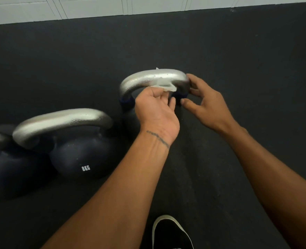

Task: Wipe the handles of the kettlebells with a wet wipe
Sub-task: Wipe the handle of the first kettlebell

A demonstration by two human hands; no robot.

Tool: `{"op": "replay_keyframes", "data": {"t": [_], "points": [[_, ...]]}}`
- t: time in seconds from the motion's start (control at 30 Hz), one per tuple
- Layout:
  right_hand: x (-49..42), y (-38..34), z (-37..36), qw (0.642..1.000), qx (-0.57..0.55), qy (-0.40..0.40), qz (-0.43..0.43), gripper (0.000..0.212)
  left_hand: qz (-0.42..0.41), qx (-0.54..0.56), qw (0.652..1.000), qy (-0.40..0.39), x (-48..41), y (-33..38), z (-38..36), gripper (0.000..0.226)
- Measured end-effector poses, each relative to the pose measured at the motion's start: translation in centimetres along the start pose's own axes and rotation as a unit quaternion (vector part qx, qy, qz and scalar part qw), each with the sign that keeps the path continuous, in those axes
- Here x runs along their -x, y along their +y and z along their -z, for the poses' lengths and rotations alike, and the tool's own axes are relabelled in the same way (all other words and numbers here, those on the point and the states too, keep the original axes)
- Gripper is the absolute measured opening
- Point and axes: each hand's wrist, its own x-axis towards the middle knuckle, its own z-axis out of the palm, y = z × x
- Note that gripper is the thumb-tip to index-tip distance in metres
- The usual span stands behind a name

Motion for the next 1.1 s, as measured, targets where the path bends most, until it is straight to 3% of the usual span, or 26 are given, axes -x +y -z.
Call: {"op": "replay_keyframes", "data": {"t": [0.13, 0.37, 0.53, 0.67, 0.8, 0.97, 1.1], "points": [[-0.3, -0.3, -1.1, 1.0, -0.007, 0.009, -0.02, 0.073, 0.021, 0.059, 0.998, -0.03, 1.4, 0.5, 0.3, 0.075], [-0.2, -0.5, -1.3, 1.0, 0.006, -0.004, -0.021, 0.071, 0.042, 0.061, 0.997, -0.008, 1.2, 1.0, 0.3, 0.056], [0.2, -1.1, -1.5, 1.0, 0.0, 0.008, -0.025, 0.079, 0.047, 0.079, 0.996, -0.014, 0.7, 1.6, 0.8, 0.062], [-0.1, -0.9, -1.7, 0.999, -0.022, 0.026, -0.016, 0.074, 0.039, 0.081, 0.995, -0.031, 2.3, 1.6, 0.4, 0.065], [-0.2, -0.8, -1.9, 0.998, -0.04, 0.028, -0.028, 0.069, 0.046, 0.07, 0.996, -0.03, 2.3, 2.1, -1.0, 0.086], [-0.1, -1.2, -1.8, 0.997, -0.055, 0.028, -0.038, 0.07, 0.052, 0.073, 0.996, -0.013, 1.0, 1.8, 0.1, 0.067], [-0.1, -1.1, -2.1, 0.998, -0.044, 0.03, -0.038, 0.072, 0.05, 0.082, 0.995, -0.031, 1.4, 1.9, 0.2, 0.074]]}}
